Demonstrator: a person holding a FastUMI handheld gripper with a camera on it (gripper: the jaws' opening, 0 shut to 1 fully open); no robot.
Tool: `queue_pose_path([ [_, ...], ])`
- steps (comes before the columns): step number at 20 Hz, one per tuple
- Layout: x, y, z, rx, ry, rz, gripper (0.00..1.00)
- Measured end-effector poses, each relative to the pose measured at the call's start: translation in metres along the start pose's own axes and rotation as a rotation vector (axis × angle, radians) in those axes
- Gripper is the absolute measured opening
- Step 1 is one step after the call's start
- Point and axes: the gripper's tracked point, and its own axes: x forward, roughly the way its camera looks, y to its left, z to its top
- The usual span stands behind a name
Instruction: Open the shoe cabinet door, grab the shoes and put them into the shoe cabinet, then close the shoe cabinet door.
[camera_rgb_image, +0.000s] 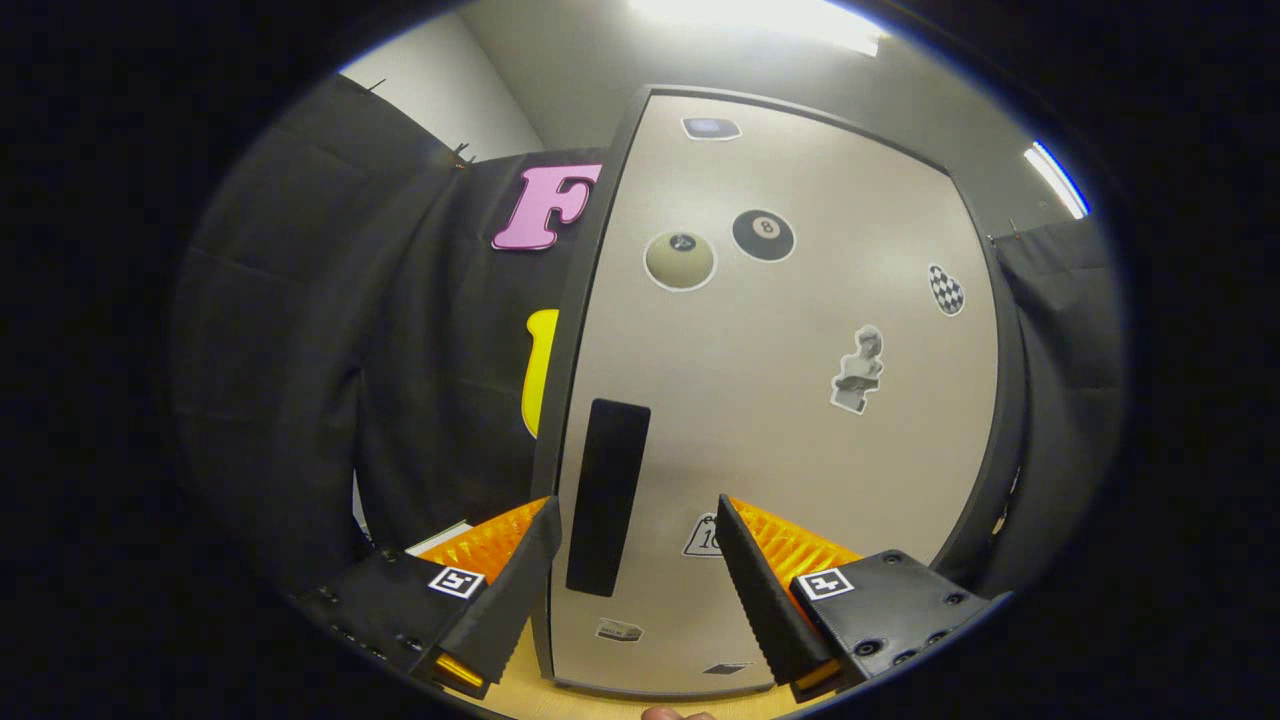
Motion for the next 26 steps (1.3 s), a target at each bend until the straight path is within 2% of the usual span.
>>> queue_pose_path([
  [7, 0.026, 0.009, -0.001, 0.029, 0.024, -0.025, 0.96],
  [8, 0.026, 0.018, -0.001, 0.02, 0.028, 0.001, 0.94],
  [9, 0.027, 0.022, -0.002, -0.005, 0.034, 0.008, 0.9],
  [12, 0.028, 0.022, -0.008, -0.047, 0.06, -0.043, 0.69],
  [17, 0.03, 0.021, -0.009, 0.077, 0.096, -0.041, 0.34],
  [20, 0.028, 0.022, -0.011, 0.066, 0.102, -0.043, 0.24],
  [21, 0.028, 0.022, -0.008, 0.078, 0.09, -0.039, 0.24],
  [23, 0.024, 0.024, -0.01, 0.127, 0.11, -0.009, 0.14],
  [26, 0.012, 0.025, -0.011, 0.123, 0.123, 0.041, 0.09],
])
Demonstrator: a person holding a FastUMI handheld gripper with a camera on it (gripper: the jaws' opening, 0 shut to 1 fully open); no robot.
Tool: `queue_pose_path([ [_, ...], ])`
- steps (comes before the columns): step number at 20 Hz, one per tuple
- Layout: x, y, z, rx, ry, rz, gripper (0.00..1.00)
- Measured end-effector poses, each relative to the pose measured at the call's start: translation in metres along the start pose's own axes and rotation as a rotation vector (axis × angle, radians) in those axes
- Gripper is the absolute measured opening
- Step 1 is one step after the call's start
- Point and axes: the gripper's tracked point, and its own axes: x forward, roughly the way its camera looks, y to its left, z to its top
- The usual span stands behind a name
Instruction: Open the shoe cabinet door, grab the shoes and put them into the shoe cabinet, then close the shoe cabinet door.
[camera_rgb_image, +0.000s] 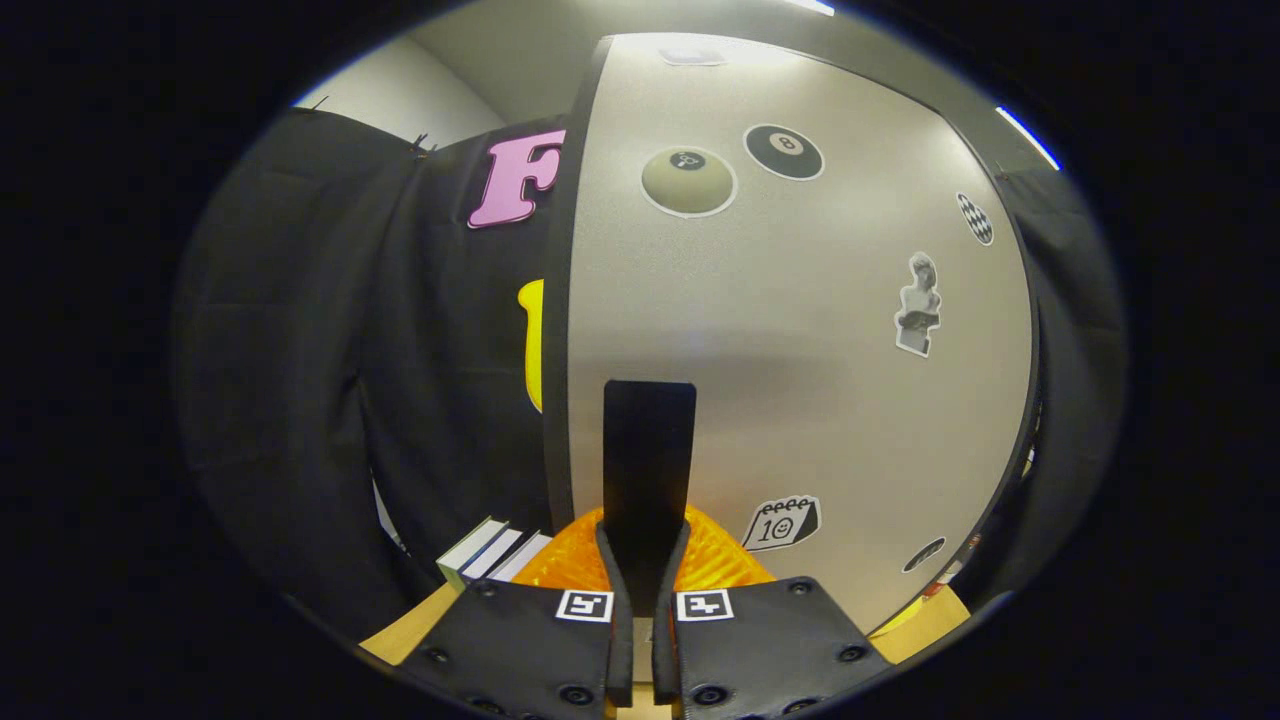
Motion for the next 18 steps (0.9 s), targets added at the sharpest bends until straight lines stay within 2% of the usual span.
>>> queue_pose_path([
  [6, -0.041, -0.003, 0.001, -0.01, -0.012, 0.06, 0.09],
  [18, -0.049, -0.015, -0.001, 0.012, -0.044, 0.108, 0.09],
])
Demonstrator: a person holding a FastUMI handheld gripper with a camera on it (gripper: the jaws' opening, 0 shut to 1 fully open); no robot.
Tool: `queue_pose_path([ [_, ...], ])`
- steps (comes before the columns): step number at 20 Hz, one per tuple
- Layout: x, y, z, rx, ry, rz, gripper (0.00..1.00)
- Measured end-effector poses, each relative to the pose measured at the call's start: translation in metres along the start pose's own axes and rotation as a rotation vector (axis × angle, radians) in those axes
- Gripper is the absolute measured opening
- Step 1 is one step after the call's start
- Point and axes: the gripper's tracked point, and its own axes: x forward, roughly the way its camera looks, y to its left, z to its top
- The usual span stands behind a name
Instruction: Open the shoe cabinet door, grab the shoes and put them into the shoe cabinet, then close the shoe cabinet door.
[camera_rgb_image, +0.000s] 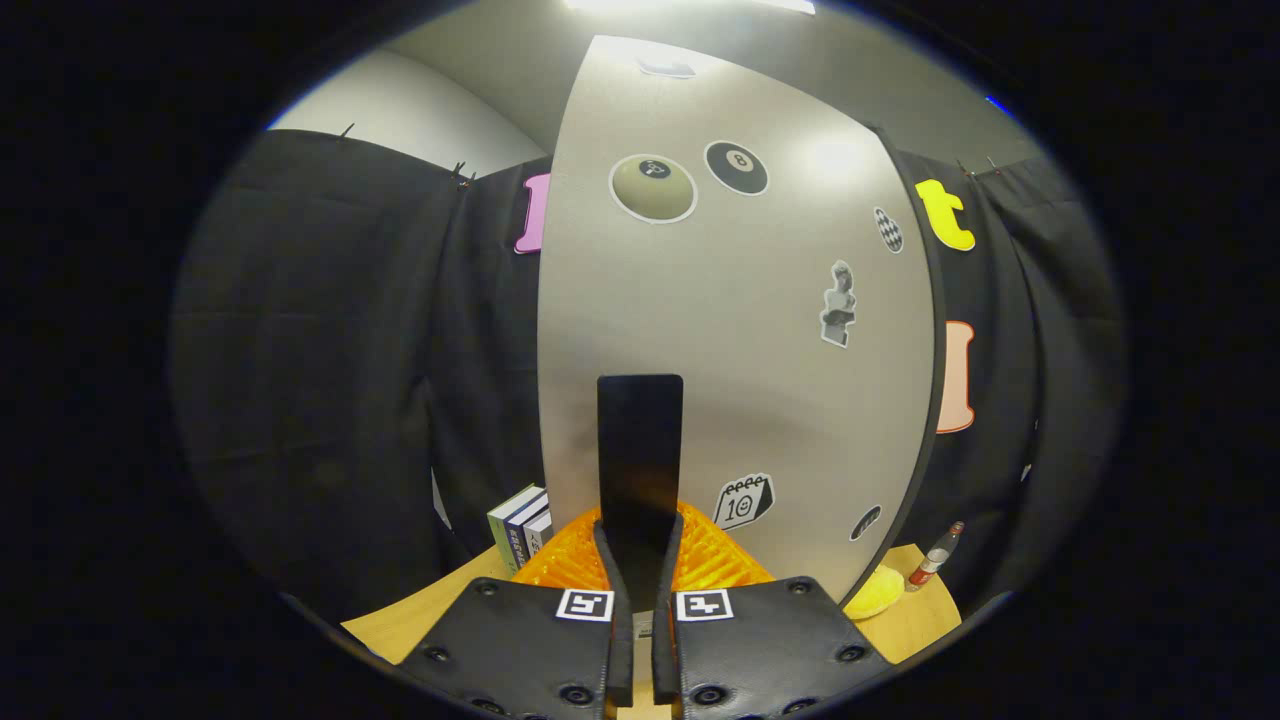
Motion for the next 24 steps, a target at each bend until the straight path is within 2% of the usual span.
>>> queue_pose_path([
  [9, -0.008, -0.007, -0.002, -0.015, -0.004, 0.029, 0.09],
  [17, -0.017, -0.017, -0.003, 0.029, 0.001, -0.005, 0.08],
  [21, -0.031, -0.028, -0.005, 0.011, 0.013, -0.041, 0.08],
  [24, -0.035, -0.036, -0.004, 0.026, 0.024, -0.034, 0.08],
])
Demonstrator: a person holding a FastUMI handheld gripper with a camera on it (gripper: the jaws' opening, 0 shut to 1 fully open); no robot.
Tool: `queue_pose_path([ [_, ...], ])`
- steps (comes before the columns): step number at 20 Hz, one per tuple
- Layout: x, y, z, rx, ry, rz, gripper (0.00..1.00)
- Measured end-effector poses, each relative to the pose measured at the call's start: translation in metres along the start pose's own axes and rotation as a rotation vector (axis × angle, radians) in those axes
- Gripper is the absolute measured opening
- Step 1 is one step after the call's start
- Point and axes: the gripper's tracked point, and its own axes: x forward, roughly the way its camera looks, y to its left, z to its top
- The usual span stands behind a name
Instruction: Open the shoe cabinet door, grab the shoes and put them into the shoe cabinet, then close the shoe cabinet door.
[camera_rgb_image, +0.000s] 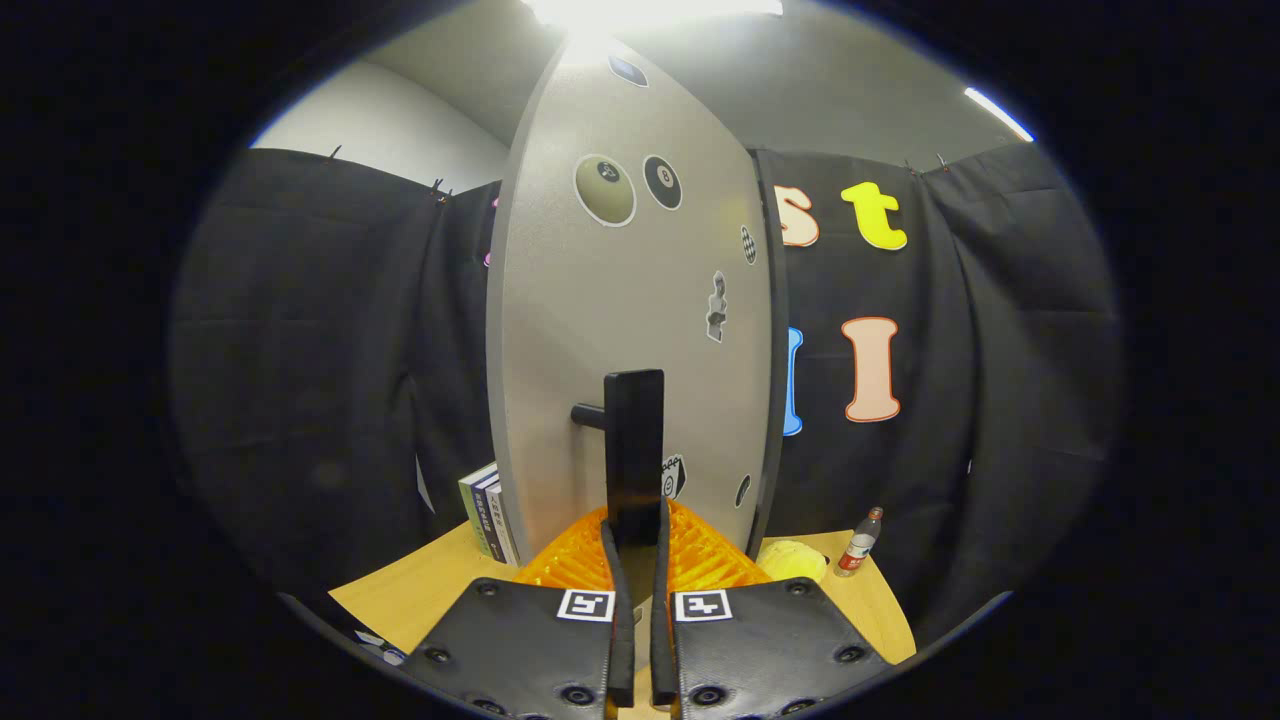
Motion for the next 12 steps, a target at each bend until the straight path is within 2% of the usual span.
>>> queue_pose_path([
  [3, -0.004, -0.012, 0.0, -0.003, 0.003, -0.017, 0.08],
  [9, -0.011, -0.046, 0.005, 0.021, -0.033, -0.136, 0.07],
  [12, -0.01, -0.063, 0.009, 0.094, -0.057, -0.175, 0.07],
])
